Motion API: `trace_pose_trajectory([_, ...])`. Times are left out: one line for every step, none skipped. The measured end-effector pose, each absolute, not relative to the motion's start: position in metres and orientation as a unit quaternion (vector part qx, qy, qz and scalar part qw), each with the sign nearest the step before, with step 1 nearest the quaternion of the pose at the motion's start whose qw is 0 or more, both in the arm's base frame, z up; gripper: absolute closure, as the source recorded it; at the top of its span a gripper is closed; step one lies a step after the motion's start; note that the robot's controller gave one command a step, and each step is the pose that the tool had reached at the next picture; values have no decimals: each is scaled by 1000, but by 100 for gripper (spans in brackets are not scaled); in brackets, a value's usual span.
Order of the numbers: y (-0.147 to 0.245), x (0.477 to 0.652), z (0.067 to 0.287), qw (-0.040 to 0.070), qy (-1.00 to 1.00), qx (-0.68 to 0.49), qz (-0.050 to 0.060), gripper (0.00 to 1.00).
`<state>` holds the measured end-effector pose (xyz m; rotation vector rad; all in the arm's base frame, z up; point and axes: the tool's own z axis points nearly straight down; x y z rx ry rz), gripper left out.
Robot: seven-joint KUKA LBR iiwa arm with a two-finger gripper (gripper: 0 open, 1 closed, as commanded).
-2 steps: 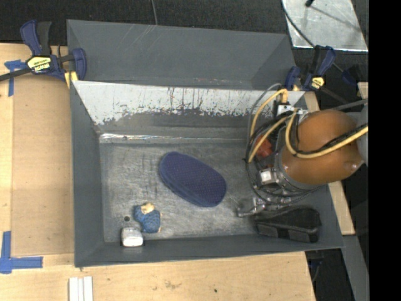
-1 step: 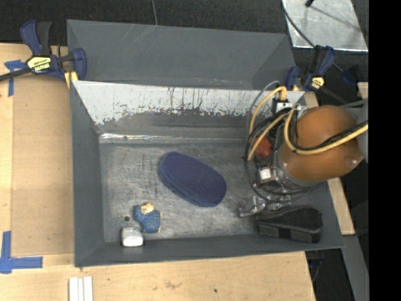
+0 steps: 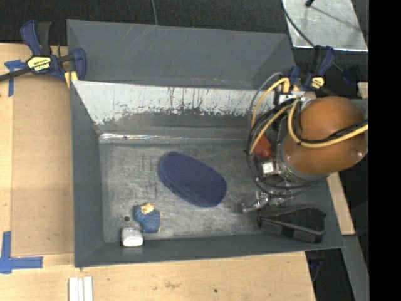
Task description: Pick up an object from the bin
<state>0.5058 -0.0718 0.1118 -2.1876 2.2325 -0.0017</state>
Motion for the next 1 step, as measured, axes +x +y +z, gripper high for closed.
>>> trace_pose_trajectory([-69, 507, 118, 5, 713, -701, 0, 100])
